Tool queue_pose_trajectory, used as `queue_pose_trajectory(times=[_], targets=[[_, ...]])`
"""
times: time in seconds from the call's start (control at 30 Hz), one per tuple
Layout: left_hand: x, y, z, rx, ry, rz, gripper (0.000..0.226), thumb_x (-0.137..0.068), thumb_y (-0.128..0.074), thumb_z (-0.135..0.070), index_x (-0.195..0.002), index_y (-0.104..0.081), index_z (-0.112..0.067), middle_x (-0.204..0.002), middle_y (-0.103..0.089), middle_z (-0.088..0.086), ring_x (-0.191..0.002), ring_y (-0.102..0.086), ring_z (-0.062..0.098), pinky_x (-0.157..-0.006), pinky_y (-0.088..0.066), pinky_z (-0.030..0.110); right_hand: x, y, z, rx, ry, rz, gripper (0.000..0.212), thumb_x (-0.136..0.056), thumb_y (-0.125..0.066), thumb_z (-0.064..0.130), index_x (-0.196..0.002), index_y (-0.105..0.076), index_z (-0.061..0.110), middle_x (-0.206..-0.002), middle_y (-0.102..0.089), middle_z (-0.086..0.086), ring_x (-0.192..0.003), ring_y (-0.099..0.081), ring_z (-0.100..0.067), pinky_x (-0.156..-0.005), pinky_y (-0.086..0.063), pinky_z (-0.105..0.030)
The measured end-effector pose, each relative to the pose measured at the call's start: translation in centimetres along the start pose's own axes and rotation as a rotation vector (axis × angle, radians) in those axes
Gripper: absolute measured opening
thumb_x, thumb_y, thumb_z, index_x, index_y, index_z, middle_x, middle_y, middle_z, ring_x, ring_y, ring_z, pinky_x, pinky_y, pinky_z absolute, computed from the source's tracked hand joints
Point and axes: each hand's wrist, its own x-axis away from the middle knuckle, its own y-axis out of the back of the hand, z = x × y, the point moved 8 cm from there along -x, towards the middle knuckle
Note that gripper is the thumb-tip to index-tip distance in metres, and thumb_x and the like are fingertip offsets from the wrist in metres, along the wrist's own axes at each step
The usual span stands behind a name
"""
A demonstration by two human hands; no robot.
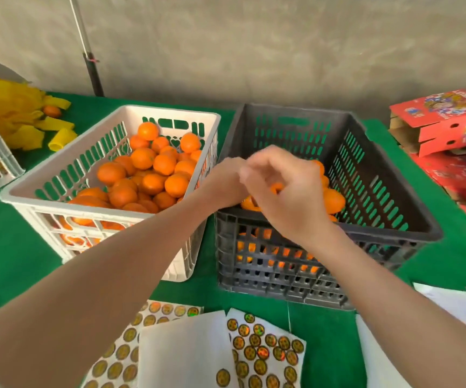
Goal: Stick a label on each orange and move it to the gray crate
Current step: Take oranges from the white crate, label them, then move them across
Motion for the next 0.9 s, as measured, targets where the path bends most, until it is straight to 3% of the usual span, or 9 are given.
queue_pose_trajectory(times=[0.07, 0.17, 0.27, 0.4, 0.47, 0.6, 0.7, 0.83, 0.9], targets=[[0.8, 1.0, -0.2, 0.146, -0.023, -0.081, 0.018, -0.088, -0.057, -0.013, -0.073, -0.065, -0.007, -0.074, -0.063, 0.001, -0.076, -0.058, 0.021, -0.058, -0.037, 0.023, 5.2, -2.2, -0.9, 0.023, -0.17, 0.229, 0.021, -0.089, -0.058, 0.023, -0.073, -0.062, 0.009, -0.065, -0.061, 0.0, -0.06, -0.055, -0.01, -0.053, -0.044, -0.024], [3.1, 2.5, -0.5, 0.348, -0.039, -0.122, 0.013, -0.09, -0.059, -0.012, -0.092, -0.069, -0.005, -0.078, -0.061, -0.005, -0.072, -0.052, 0.006, -0.064, -0.036, 0.016, 16.1, -7.3, -5.8, 0.169, -0.655, 0.841, 0.014, -0.091, -0.059, 0.029, -0.085, -0.058, 0.016, -0.084, -0.065, 0.0, -0.079, -0.061, -0.011, -0.075, -0.052, -0.031], [6.4, 2.6, -1.2, 0.388, -0.045, -0.115, 0.014, -0.091, -0.06, -0.014, -0.1, -0.068, -0.007, -0.079, -0.058, -0.011, -0.071, -0.051, 0.002, -0.064, -0.036, 0.009, 24.0, -9.4, -8.2, 0.142, -0.932, 1.041, 0.018, -0.088, -0.059, 0.03, -0.099, -0.05, 0.019, -0.098, -0.062, -0.001, -0.094, -0.06, -0.017, -0.085, -0.051, -0.035], [14.1, 4.7, -1.9, 0.335, -0.15, -0.442, 0.015, -0.088, -0.061, -0.008, -0.102, -0.065, -0.006, -0.1, -0.058, -0.002, -0.095, -0.051, 0.008, -0.084, -0.039, 0.011, 27.4, -11.5, -7.5, 0.044, -1.071, 0.967, 0.025, -0.079, -0.063, 0.028, -0.094, -0.045, 0.022, -0.095, -0.061, -0.006, -0.082, -0.052, -0.016, -0.072, -0.043, -0.033], [17.1, 3.3, -0.7, 0.328, -0.111, -0.445, 0.014, -0.086, -0.062, -0.006, -0.099, -0.066, -0.005, -0.1, -0.061, 0.001, -0.097, -0.054, 0.012, -0.087, -0.042, 0.014, 27.3, -12.1, -6.9, 0.042, -1.034, 0.909, 0.02, -0.081, -0.06, 0.012, -0.089, -0.044, 0.022, -0.089, -0.06, -0.005, -0.079, -0.052, -0.014, -0.071, -0.043, -0.031], [20.1, -4.9, 5.6, 0.42, 0.349, 0.099, 0.04, -0.088, -0.067, -0.022, -0.126, -0.057, -0.012, -0.124, -0.058, 0.002, -0.113, -0.053, 0.016, -0.087, -0.036, 0.009, 24.4, -11.8, -6.1, -0.102, -0.959, 0.732, 0.035, -0.084, -0.054, -0.007, -0.073, -0.046, 0.026, -0.071, -0.05, 0.008, -0.066, -0.049, -0.007, -0.064, -0.043, -0.02], [21.6, -8.9, 7.8, 0.674, 0.571, 0.429, 0.056, -0.087, -0.065, -0.039, -0.135, -0.049, -0.015, -0.13, -0.055, 0.0, -0.119, -0.051, 0.015, -0.093, -0.037, 0.023, 22.0, -10.6, -6.3, -0.218, -0.954, 0.593, 0.038, -0.085, -0.053, -0.012, -0.07, -0.053, 0.023, -0.074, -0.055, 0.008, -0.064, -0.054, -0.006, -0.061, -0.047, -0.019], [21.0, -9.3, 7.8, 0.777, 0.577, 0.465, 0.012, -0.08, -0.075, -0.032, -0.075, -0.072, -0.021, -0.075, -0.072, -0.009, -0.076, -0.068, 0.018, -0.069, -0.05, 0.027, 20.4, -9.2, -6.5, -0.245, -0.939, 0.5, 0.039, -0.086, -0.056, -0.009, -0.07, -0.062, 0.025, -0.077, -0.062, 0.011, -0.066, -0.054, 0.004, -0.067, -0.045, -0.012], [20.8, -9.1, 8.0, 0.813, 0.626, 0.452, 0.017, -0.08, -0.076, -0.027, -0.084, -0.074, -0.011, -0.081, -0.075, 0.004, -0.078, -0.071, 0.026, -0.079, -0.056, 0.039, 20.7, -9.0, -6.5, -0.323, -0.962, 0.474, 0.031, -0.086, -0.06, -0.005, -0.076, -0.066, 0.024, -0.081, -0.066, 0.008, -0.073, -0.058, -0.001, -0.072, -0.048, -0.014]])
